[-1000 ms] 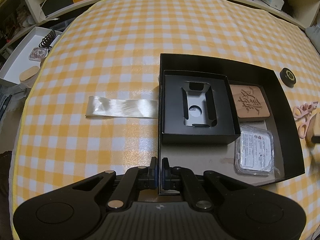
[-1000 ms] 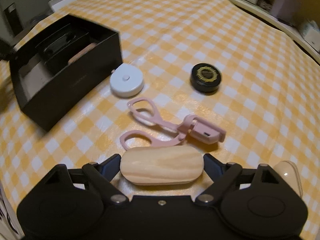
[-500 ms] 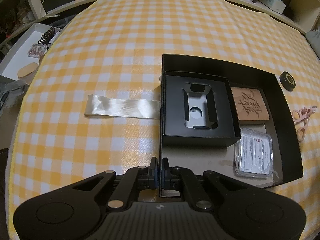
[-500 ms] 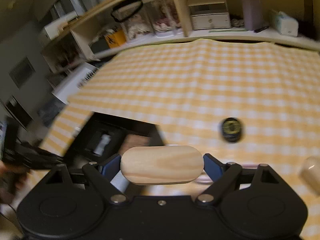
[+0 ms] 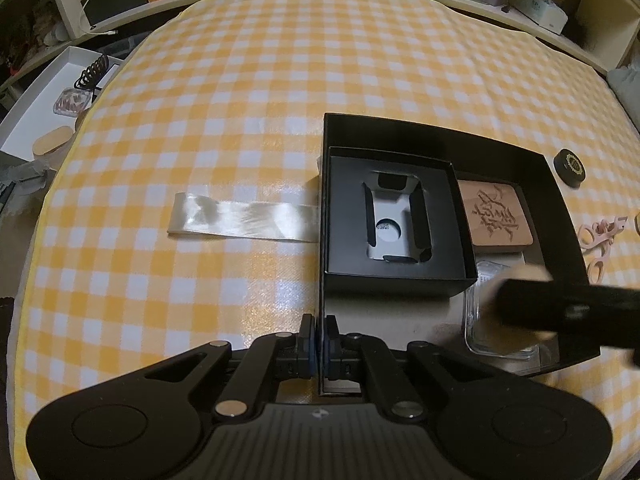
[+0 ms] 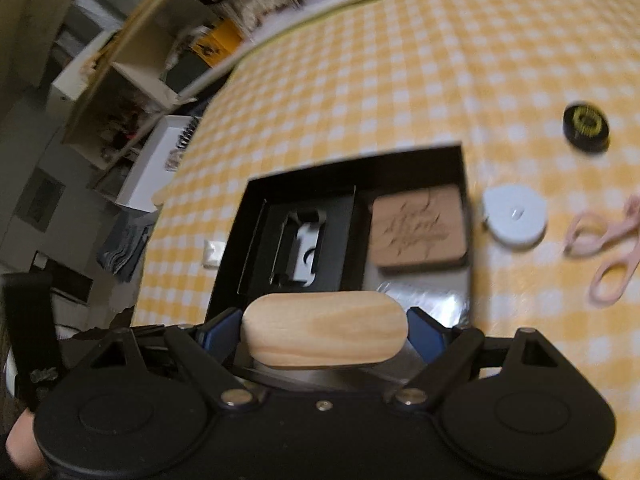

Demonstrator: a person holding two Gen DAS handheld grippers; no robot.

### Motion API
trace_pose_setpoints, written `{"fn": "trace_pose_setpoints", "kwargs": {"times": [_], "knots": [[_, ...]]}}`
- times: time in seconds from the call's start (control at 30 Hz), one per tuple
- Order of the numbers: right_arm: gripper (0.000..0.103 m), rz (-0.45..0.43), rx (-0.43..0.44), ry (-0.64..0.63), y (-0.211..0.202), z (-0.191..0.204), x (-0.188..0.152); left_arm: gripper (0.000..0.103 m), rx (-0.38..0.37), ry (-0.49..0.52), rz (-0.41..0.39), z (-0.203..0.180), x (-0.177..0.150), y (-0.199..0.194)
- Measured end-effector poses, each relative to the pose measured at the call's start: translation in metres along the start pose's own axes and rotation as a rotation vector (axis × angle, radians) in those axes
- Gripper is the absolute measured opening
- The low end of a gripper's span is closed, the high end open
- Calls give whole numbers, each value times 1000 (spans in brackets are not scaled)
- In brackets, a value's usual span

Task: Organize rigid objects
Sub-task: 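Carry the wooden oval case into the box beside the insert tray, release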

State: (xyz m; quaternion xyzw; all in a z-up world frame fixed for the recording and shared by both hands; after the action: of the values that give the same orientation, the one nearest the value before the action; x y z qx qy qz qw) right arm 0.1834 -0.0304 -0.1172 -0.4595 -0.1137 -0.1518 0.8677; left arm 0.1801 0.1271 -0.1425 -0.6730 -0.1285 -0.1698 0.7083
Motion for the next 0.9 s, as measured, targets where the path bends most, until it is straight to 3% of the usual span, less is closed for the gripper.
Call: {"fn": "trace_pose_setpoints", "kwargs": {"times": [0.23, 0.3, 0.47, 0.57, 0.7, 0.8, 0.9], "knots": [[90, 40, -34, 124, 27, 11, -3, 5, -8, -9, -2, 2, 1, 1], [95, 40, -50, 120, 27, 13, -3, 4, -7, -12, -2, 2, 0, 1], [94, 34, -64, 102, 21, 11, -3, 5, -10, -16, -6, 2, 0, 0], [84, 34, -60, 105, 20, 7, -3, 5, -12, -19, -6, 2, 1, 0], [57, 10, -82, 71, 22, 6, -2, 5, -14, -24, -10, 1, 2, -2], [52, 2, -121, 30, 27, 2, -3, 5, -14, -24, -9, 1, 2, -3], [38, 45, -62, 53, 32, 1, -7, 5, -14, -24, -10, 2, 2, -3]]}}
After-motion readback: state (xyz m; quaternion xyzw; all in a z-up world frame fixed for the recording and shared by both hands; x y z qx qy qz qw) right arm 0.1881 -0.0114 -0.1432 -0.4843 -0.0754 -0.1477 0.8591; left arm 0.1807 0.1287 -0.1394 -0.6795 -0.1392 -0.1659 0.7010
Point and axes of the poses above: each gripper's, at about its wrist camera, not at the fingertips, and y roughly the way its jaws point, z to its left, x to its top, the point moved 4 cm from there along y, roughly the way its jaws point, and after that the axes turned 6 degrees about y, right-handed, at the moved point
